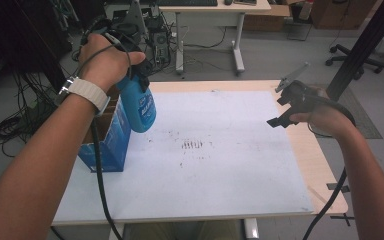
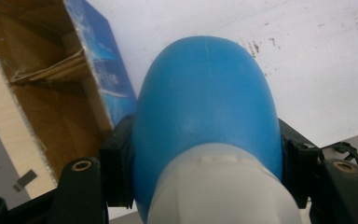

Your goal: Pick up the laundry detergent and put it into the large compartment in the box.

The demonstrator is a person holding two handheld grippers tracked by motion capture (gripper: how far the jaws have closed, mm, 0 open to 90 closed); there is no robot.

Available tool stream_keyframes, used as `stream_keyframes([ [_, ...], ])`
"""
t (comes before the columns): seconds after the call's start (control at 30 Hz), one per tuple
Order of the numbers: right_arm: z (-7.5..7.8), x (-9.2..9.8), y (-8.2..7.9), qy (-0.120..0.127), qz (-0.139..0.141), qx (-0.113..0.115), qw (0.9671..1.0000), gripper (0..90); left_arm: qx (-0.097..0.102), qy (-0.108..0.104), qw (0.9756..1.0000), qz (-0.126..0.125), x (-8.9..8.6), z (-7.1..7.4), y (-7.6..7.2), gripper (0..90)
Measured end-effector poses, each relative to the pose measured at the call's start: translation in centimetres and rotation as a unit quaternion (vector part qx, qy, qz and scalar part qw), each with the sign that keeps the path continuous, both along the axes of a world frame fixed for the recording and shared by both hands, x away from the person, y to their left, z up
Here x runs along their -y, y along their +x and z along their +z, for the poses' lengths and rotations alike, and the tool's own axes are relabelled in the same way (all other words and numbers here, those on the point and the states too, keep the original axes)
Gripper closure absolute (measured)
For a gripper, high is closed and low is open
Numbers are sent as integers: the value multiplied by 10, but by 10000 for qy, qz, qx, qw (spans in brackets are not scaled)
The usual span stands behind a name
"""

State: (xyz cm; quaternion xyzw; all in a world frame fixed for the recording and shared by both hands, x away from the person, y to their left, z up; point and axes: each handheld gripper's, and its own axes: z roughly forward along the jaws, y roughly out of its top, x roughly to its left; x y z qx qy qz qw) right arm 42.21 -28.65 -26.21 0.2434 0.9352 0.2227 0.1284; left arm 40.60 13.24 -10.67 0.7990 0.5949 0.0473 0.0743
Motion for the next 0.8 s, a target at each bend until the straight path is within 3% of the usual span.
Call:
stream_keyframes([
  [0.8, -1, -6, 7, -61, 33, -50, 10000, 111, 114, -59, 9986, 511, -41, 27, 2, 372],
])
